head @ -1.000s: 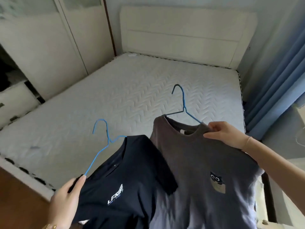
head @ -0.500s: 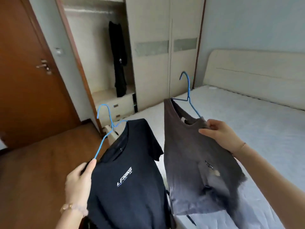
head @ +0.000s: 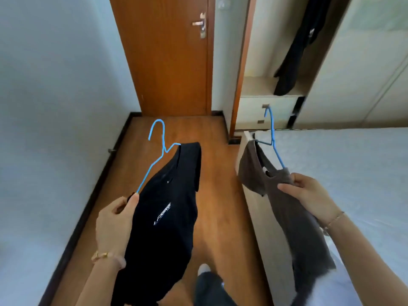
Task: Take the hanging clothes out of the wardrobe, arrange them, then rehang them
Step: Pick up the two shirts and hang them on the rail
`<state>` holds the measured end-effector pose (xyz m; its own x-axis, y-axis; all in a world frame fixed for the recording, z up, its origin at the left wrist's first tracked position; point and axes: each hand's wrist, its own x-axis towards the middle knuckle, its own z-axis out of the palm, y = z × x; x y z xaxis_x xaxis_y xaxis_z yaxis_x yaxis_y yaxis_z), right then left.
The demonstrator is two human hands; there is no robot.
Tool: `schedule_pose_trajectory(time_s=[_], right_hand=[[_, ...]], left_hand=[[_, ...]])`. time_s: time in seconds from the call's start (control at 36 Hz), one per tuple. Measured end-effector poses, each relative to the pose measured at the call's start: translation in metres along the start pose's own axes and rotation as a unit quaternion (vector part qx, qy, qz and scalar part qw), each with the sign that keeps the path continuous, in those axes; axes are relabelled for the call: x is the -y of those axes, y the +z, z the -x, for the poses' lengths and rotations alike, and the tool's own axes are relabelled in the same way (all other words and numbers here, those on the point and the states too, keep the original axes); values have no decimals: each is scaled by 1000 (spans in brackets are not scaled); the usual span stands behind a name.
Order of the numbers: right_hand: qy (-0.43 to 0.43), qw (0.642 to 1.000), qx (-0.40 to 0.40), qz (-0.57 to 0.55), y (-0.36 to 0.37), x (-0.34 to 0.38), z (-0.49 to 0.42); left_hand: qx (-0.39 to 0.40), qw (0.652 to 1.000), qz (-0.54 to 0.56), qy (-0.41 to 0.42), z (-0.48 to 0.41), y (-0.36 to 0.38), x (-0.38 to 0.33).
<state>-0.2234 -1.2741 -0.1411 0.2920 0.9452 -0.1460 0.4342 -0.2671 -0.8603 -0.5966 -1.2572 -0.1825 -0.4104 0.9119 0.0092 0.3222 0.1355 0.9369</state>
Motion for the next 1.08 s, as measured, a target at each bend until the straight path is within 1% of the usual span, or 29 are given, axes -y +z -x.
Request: schedule_pose_trajectory(time_s=[0.14,0.25,0.39,0.5,0.56,0.67,0.72,0.81,0.89,0.94,1.03,1.08], right_hand=[[5,998,66,-5,47,15,-87],[-22,995,95,-1,63,42,-159],[-61,993,103,-20,67,89,-240],[-94,991,84,-46,68,121,-301],[-104,990,80,-61,70,132,-331],[-97,992,63,-56,83,138,-391],[-86,994,50,-52,92,136,-422],[-60,994,23,-83,101,134,-468],[-35,995,-14,-91,99,141,-514],[-25,995,-25,-90,94,147,-544],[-20,994,-33,-99,82,157,-584],[-13,993,-54,-106,71,161,-607]], left_hand=[[-36,999,-4,-35,-55,9,-4],[-61,997,-10,-46,-107,18,-17],[-85,996,-13,-15,-183,29,-36],[-83,996,25,2,-244,49,-57],[-74,996,39,6,-277,67,-68],[-42,998,55,11,-343,114,-83],[-31,997,67,11,-378,141,-85],[-13,997,71,23,-427,181,-88],[13,999,46,26,-483,216,-95],[40,999,15,33,-523,240,-103],[78,993,-32,83,-580,279,-129],[106,987,-55,106,-610,308,-151]])
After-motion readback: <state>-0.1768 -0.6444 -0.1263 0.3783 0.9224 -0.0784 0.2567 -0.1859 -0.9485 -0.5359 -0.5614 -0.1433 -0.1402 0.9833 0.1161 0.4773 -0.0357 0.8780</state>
